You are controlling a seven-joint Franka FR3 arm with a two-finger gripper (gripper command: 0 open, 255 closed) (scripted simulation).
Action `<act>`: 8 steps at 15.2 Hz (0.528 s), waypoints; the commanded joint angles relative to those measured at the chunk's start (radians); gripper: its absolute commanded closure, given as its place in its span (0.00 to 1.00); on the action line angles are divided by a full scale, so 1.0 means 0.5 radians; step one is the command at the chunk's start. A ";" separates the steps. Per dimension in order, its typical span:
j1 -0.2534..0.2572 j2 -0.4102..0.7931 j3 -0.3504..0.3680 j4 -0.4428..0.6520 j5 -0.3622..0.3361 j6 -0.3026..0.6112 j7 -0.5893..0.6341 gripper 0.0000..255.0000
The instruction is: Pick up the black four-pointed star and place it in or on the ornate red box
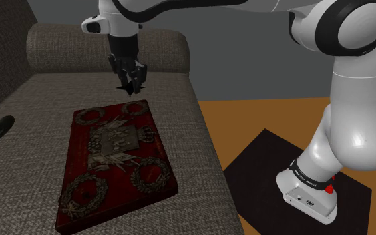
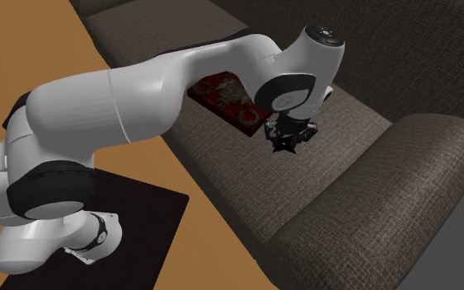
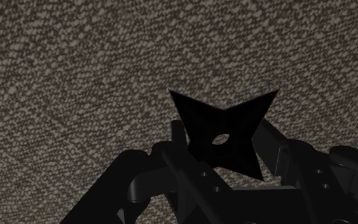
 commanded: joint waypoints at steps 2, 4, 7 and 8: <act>0.010 0.017 0.000 0.115 -0.003 -0.099 -0.004 1.00; 0.017 0.030 0.001 0.189 -0.006 -0.160 -0.005 1.00; 0.032 0.056 0.001 0.312 -0.013 -0.256 -0.006 1.00; 0.037 0.067 0.000 0.356 -0.016 -0.290 -0.006 1.00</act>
